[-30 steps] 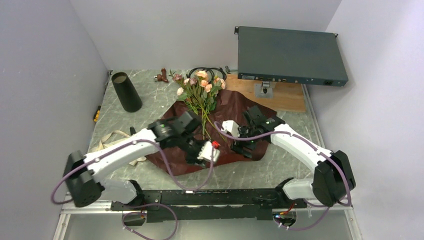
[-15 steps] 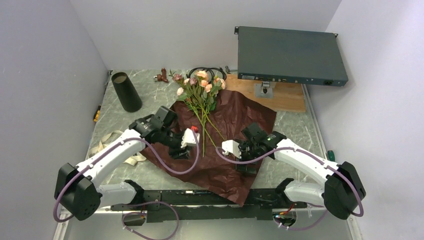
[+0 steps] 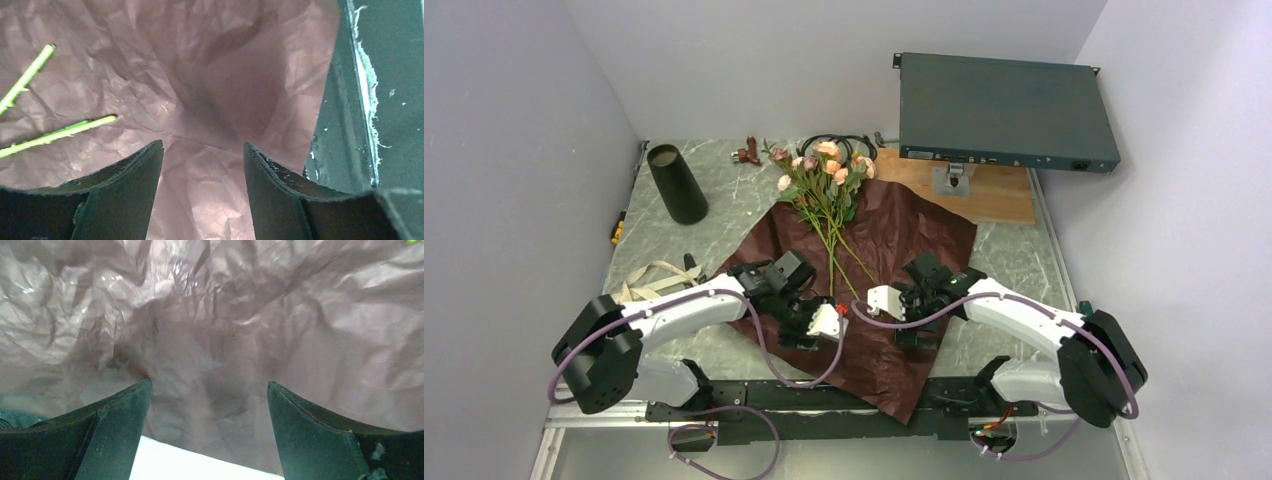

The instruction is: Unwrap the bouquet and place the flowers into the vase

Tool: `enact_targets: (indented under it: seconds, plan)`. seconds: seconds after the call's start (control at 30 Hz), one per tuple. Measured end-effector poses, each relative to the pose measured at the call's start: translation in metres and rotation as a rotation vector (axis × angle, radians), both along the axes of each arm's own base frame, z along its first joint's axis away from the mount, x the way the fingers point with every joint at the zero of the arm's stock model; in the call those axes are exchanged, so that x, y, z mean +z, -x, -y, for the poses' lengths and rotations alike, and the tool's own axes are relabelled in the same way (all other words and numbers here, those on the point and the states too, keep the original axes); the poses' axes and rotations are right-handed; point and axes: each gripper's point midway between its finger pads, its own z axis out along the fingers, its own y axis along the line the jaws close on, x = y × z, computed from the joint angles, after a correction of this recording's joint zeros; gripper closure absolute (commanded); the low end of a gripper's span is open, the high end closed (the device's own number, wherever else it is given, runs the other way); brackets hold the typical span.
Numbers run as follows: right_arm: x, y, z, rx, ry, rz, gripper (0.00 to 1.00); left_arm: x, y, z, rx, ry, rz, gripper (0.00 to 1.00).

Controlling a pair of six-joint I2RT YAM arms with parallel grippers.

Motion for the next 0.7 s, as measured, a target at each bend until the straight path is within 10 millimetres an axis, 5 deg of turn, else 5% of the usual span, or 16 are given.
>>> enact_targets:
  seconds: [0.13, 0.4, 0.7]
  plan:
    - [-0.025, 0.008, 0.013, 0.004, 0.078, -0.055, 0.13, -0.018, -0.001, -0.007, 0.005, -0.066, -0.011, 0.33]
    - [-0.025, 0.005, 0.011, 0.030, 0.095, -0.056, 0.13, -0.049, 0.004, -0.045, 0.036, -0.172, -0.048, 0.32]
    - [-0.026, 0.007, 0.018, 0.087, 0.138, -0.061, 0.14, -0.039, 0.006, -0.077, 0.082, -0.213, -0.072, 0.32]
